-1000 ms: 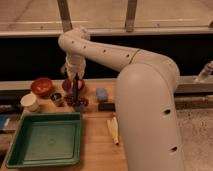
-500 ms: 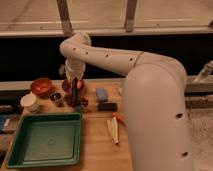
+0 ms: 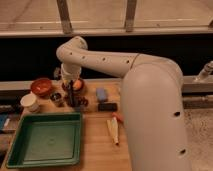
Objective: Place brush in metal cup
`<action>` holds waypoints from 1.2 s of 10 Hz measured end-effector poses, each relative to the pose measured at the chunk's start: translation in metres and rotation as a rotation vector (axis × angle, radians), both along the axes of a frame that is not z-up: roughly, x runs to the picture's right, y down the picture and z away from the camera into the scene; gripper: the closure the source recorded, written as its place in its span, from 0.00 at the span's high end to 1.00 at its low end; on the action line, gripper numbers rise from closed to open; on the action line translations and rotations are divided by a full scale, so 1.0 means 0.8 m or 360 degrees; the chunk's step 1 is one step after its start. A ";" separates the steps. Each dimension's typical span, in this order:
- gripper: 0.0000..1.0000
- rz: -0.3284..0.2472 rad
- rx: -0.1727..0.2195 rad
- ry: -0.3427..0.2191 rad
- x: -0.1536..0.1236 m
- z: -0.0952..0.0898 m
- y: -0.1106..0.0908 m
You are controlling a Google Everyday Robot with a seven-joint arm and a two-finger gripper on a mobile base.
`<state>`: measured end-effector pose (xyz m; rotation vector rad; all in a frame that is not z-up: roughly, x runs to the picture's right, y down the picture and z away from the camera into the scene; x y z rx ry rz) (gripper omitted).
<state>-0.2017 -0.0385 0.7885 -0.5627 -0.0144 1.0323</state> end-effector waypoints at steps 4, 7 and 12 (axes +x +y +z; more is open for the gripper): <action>0.00 -0.0117 -0.0050 -0.0047 -0.041 0.002 0.016; 0.00 -0.0165 -0.0093 -0.0060 -0.056 0.007 0.030; 0.00 -0.0194 -0.0144 -0.0072 -0.067 0.016 0.043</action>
